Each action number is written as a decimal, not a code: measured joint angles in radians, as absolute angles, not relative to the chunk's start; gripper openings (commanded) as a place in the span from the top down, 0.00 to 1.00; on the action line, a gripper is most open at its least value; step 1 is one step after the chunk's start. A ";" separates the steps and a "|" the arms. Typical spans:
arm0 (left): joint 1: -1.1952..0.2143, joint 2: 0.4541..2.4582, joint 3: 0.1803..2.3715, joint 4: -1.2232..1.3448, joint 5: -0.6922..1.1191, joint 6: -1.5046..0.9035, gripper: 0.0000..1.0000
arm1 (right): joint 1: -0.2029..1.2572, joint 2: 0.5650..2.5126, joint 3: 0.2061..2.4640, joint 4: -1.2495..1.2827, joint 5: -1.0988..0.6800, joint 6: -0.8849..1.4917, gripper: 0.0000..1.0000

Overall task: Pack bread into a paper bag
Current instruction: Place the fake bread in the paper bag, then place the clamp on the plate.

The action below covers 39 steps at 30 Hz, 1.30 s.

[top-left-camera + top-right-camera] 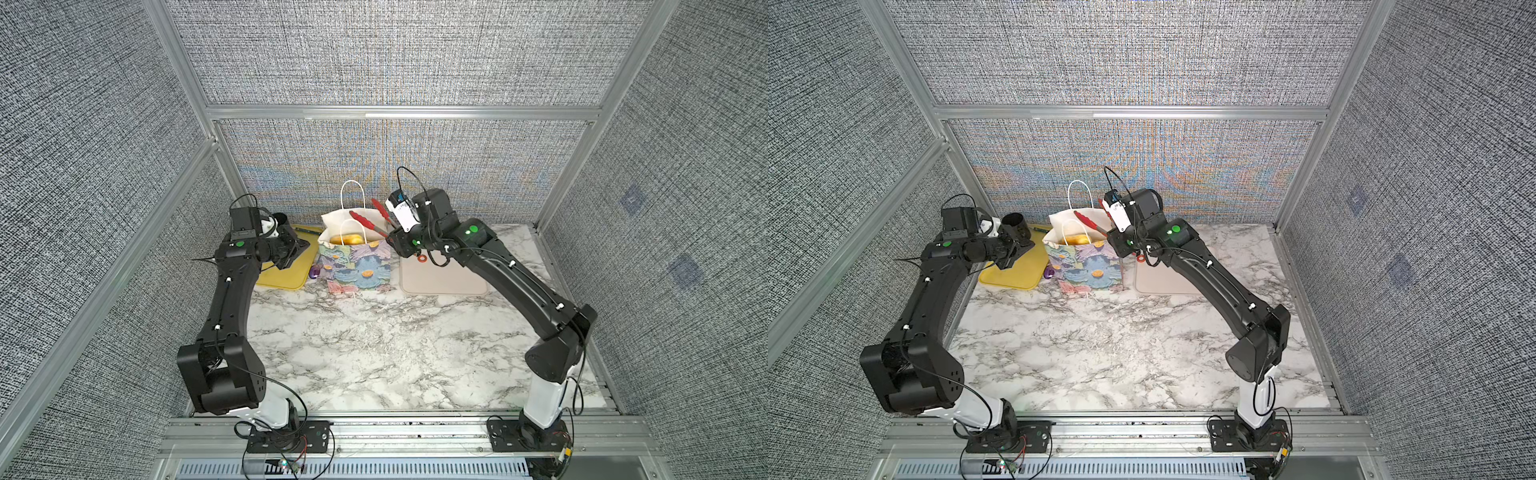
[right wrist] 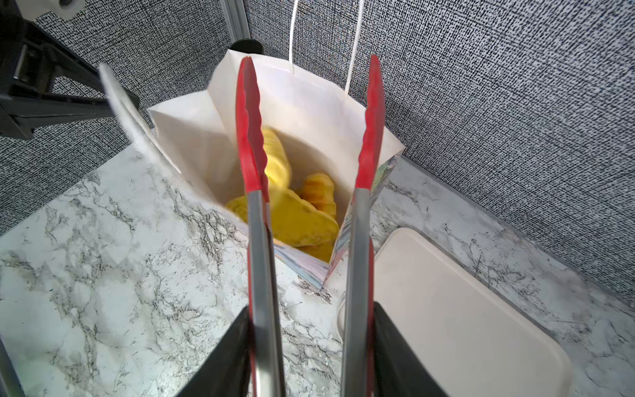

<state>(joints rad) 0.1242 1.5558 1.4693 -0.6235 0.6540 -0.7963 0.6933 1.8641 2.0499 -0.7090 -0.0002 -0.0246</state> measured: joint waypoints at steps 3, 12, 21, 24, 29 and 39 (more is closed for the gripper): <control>0.124 1.556 1.470 -0.624 0.654 -0.796 0.98 | 0.693 1.858 2.050 -0.709 0.010 -0.024 0.50; 0.124 1.556 1.470 -0.624 0.654 -0.796 0.98 | 0.652 1.772 2.011 -0.683 0.126 -0.001 0.54; 0.123 1.539 1.507 -0.645 0.630 -0.765 0.98 | 0.506 1.637 1.804 -0.710 0.229 0.114 0.64; 0.122 1.520 1.509 -0.682 0.597 -0.728 0.98 | 0.476 1.591 1.701 -0.733 0.223 0.156 0.67; 0.123 1.490 1.486 -0.705 0.556 -0.678 0.98 | 0.466 1.531 1.574 -0.751 0.218 0.207 0.69; 0.140 1.407 1.407 -0.706 0.520 -0.623 0.98 | 0.414 1.484 1.444 -0.760 0.219 0.282 0.68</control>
<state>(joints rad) 0.1398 1.4067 1.4071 -0.7063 0.5198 -0.6231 0.4145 1.4841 1.4441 -0.7601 0.2188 0.2821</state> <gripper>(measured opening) 0.049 0.316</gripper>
